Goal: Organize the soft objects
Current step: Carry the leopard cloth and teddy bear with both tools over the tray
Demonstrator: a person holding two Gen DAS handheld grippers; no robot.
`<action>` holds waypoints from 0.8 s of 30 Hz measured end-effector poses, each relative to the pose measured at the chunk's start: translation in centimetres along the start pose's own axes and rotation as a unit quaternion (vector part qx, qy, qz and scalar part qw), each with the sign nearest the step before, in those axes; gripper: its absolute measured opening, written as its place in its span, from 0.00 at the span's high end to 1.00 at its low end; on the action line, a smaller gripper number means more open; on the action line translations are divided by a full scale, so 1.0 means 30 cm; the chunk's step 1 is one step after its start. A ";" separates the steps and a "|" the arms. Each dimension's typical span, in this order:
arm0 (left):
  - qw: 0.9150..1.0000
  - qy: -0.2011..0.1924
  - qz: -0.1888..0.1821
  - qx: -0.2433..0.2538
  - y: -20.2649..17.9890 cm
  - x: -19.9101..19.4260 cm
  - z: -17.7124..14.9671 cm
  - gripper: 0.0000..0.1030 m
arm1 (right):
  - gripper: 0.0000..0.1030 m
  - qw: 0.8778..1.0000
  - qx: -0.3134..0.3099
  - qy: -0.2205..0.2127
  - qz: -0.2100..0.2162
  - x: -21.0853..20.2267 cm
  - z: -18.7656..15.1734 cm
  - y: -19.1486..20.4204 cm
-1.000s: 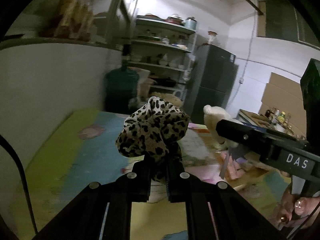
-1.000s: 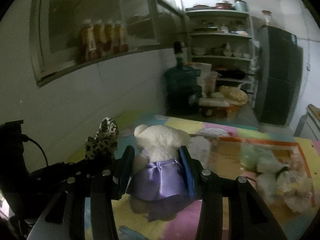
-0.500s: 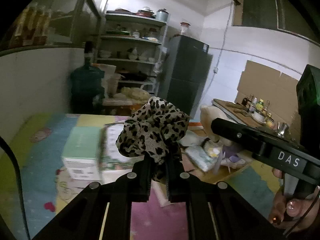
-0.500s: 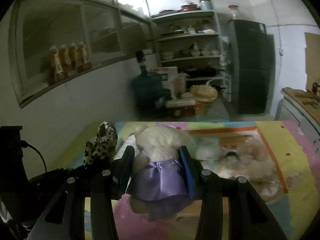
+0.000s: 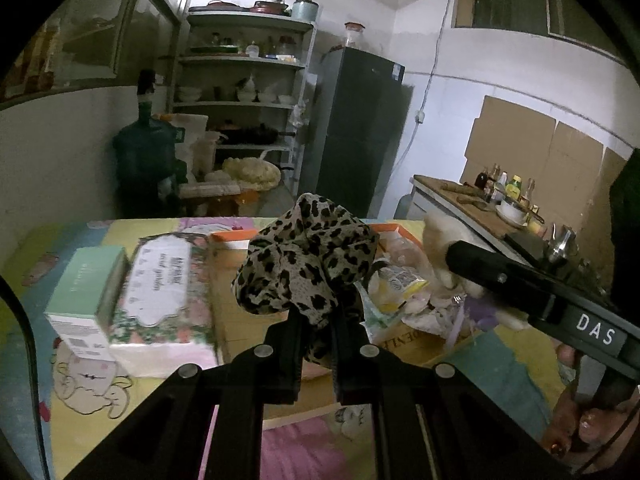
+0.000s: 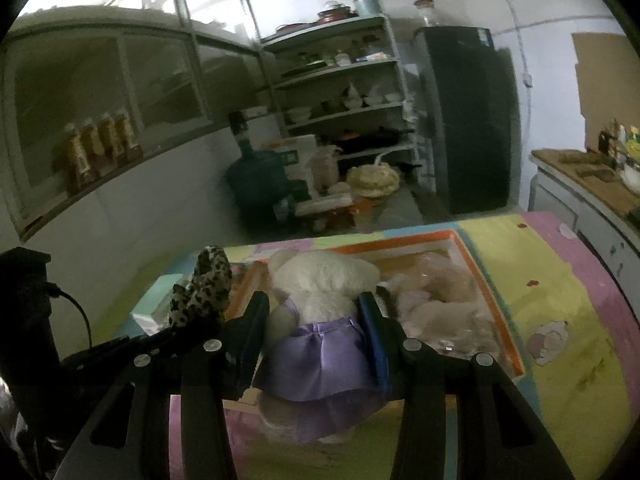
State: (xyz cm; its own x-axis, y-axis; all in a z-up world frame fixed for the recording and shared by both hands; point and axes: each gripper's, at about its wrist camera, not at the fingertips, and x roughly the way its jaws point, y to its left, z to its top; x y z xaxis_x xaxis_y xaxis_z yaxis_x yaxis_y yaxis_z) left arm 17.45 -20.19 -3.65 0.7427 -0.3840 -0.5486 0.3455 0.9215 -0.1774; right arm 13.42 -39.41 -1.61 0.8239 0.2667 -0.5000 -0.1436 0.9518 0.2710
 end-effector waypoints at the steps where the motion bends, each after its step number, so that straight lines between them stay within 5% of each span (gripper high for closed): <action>1: 1.000 0.003 0.001 0.001 -0.011 0.016 0.002 0.89 | 0.54 1.000 0.003 0.000 -0.002 0.000 0.000 -0.017; 11: 1.000 0.022 0.004 0.008 -0.070 0.114 0.004 0.89 | 0.54 0.999 0.027 -0.003 -0.029 0.010 0.013 -0.160; 24: 0.999 0.044 0.015 0.006 -0.062 0.206 0.007 0.89 | 0.54 0.999 0.026 0.017 -0.027 0.131 0.040 -0.188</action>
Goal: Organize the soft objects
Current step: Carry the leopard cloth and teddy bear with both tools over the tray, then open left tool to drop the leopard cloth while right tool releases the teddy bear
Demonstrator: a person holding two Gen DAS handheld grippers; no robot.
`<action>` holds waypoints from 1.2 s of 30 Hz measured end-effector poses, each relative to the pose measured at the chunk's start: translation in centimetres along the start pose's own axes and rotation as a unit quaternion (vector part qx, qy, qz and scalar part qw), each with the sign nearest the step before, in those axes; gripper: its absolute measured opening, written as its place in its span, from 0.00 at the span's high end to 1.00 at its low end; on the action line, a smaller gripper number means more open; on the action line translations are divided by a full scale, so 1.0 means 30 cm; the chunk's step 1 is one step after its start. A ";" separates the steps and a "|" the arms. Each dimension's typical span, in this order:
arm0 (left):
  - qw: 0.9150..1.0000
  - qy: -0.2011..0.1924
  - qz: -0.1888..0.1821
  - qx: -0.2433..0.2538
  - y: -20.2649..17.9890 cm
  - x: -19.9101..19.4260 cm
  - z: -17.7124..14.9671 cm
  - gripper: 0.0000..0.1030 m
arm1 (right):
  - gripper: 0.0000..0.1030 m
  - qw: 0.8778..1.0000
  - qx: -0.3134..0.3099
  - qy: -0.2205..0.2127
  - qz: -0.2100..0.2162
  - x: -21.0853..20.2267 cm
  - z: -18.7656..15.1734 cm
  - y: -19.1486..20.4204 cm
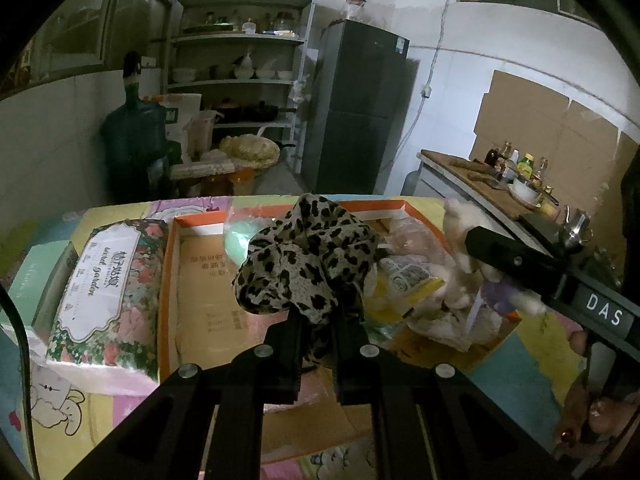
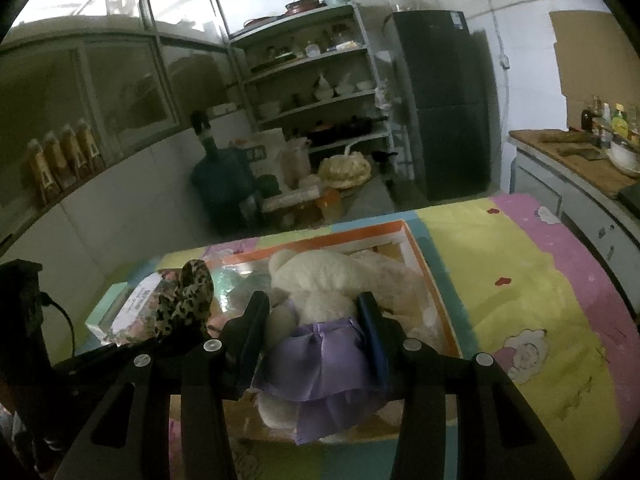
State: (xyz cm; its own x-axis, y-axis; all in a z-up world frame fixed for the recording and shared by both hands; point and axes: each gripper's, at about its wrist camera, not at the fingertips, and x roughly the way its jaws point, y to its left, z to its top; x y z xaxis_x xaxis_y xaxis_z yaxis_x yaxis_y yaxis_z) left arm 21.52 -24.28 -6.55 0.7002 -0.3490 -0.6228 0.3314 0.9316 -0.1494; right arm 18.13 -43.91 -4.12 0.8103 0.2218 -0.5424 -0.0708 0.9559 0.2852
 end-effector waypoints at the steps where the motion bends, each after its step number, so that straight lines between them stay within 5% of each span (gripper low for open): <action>1: 1.000 0.001 0.001 0.000 -0.007 0.005 0.002 0.89 | 0.54 1.000 0.000 0.001 0.000 0.007 0.001 -0.002; 25: 0.999 0.037 0.002 -0.007 0.008 0.150 -0.002 0.87 | 0.51 0.999 -0.038 0.020 -0.017 0.137 -0.010 0.011; 27: 0.999 0.037 0.004 -0.009 0.011 0.151 -0.003 0.83 | 0.49 0.999 -0.033 0.014 -0.013 0.135 -0.010 0.004; 32: 0.999 0.033 0.012 -0.009 0.010 0.141 -0.006 0.53 | 0.40 1.000 -0.022 0.006 -0.007 0.123 -0.008 -0.009; 36: 0.999 0.030 0.021 -0.007 0.013 0.127 -0.004 0.45 | 0.40 1.000 -0.016 -0.001 -0.004 0.109 -0.004 -0.014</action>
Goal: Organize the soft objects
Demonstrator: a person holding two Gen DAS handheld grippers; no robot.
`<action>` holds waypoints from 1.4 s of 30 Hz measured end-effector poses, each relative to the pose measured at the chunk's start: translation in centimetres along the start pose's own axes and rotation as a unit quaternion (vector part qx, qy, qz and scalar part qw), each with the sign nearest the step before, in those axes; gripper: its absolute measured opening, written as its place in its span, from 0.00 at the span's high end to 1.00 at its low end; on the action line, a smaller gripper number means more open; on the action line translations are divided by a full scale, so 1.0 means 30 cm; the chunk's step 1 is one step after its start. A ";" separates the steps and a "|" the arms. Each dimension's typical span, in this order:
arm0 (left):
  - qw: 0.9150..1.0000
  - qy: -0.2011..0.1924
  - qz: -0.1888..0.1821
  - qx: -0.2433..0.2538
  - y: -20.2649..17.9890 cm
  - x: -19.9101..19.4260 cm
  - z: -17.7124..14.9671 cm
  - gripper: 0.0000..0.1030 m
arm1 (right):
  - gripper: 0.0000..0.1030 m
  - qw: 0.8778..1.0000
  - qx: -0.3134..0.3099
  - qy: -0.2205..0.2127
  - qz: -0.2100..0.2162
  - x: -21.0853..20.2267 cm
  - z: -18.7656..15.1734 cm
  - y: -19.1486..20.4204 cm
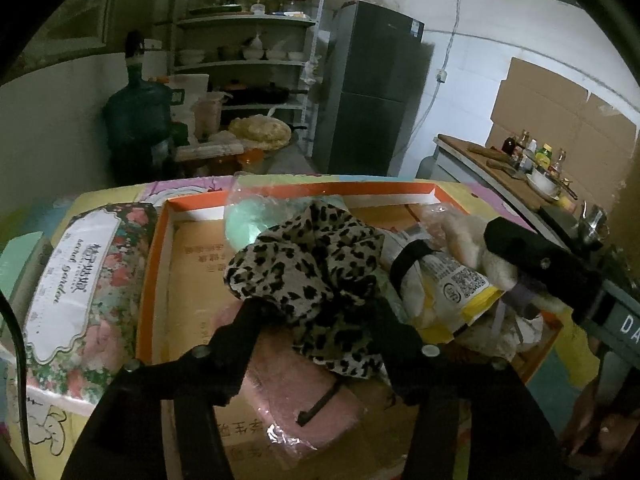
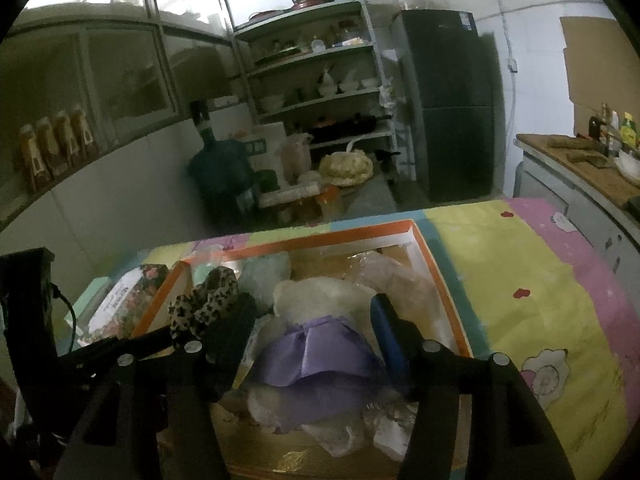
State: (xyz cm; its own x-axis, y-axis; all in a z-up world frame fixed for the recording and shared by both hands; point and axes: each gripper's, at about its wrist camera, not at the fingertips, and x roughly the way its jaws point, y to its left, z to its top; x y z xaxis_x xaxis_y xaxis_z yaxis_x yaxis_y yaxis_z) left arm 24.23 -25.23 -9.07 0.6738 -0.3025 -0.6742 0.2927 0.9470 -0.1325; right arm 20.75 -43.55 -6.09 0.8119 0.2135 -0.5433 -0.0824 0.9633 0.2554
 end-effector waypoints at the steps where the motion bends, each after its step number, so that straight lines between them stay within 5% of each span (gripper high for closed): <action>1: 1.000 0.000 0.001 0.000 0.000 -0.003 0.002 0.45 | 0.40 1.000 0.000 -0.001 0.000 -0.004 0.001 0.000; 15: 0.998 -0.044 0.041 0.007 -0.010 -0.173 -0.013 0.45 | 0.32 1.000 -0.007 -0.028 -0.010 -0.122 -0.003 0.058; 28: 0.989 -0.100 0.112 -0.014 0.075 -0.424 -0.097 0.45 | 0.28 0.992 -0.050 -0.053 -0.104 -0.250 -0.098 0.291; 34: 0.985 -0.115 0.124 -0.018 0.109 -0.536 -0.151 0.45 | 0.27 0.996 -0.011 -0.061 -0.062 -0.318 -0.151 0.335; 42: 0.985 -0.119 0.124 -0.021 0.147 -0.624 -0.230 0.45 | 0.27 0.996 -0.011 -0.061 -0.067 -0.385 -0.237 0.434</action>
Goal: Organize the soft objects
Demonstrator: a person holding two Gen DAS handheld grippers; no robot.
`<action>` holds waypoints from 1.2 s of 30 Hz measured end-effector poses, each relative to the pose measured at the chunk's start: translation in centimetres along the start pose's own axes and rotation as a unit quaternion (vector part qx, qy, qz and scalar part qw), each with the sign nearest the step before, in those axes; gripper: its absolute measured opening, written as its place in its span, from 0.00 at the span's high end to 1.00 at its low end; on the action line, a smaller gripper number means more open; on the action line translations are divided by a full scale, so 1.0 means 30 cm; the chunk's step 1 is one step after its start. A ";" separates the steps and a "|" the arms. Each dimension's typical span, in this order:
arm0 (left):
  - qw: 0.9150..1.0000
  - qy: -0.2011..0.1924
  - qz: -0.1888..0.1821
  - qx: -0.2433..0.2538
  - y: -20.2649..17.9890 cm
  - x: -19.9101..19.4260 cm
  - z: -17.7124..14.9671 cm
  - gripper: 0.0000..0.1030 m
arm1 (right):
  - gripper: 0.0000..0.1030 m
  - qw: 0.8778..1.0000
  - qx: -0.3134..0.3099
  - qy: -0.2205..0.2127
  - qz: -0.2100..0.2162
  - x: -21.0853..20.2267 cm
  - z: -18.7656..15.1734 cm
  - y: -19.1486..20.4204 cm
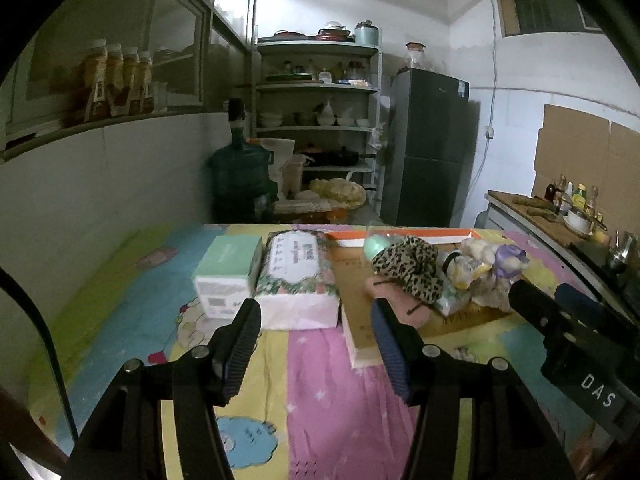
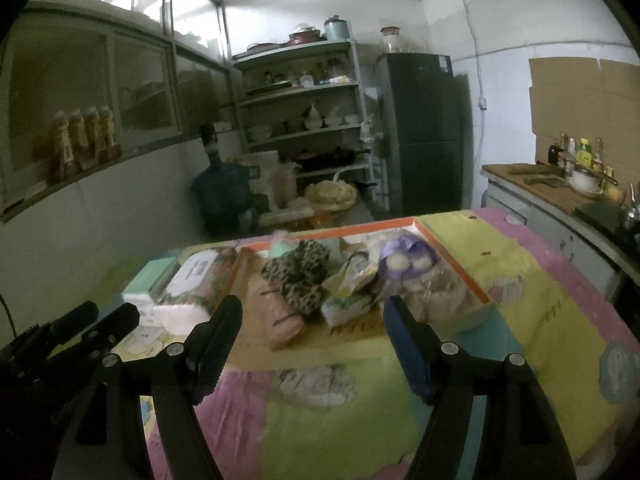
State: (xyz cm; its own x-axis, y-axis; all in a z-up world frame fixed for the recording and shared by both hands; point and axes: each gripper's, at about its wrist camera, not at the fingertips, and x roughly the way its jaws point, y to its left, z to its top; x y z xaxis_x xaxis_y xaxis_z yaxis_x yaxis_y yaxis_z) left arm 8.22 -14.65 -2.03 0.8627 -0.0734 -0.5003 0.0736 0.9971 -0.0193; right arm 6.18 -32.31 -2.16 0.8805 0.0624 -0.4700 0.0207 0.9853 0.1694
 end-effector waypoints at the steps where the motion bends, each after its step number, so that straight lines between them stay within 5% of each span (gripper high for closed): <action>1: 1.000 0.000 -0.003 0.000 0.007 -0.010 -0.007 0.45 | 0.27 1.000 0.002 0.000 0.000 -0.010 -0.010 0.011; 36: 0.999 -0.032 -0.014 0.006 0.089 -0.190 -0.076 0.45 | 0.27 0.999 -0.015 -0.043 -0.009 -0.259 -0.089 0.160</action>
State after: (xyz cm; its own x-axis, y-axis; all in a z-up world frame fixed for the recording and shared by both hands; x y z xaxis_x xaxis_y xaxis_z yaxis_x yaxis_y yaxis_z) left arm 2.36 -11.53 -1.21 0.8907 -0.1024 -0.4428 0.1035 0.9944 -0.0217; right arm -1.83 -27.63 -0.01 0.9179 0.0326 -0.3954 0.0229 0.9906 0.1348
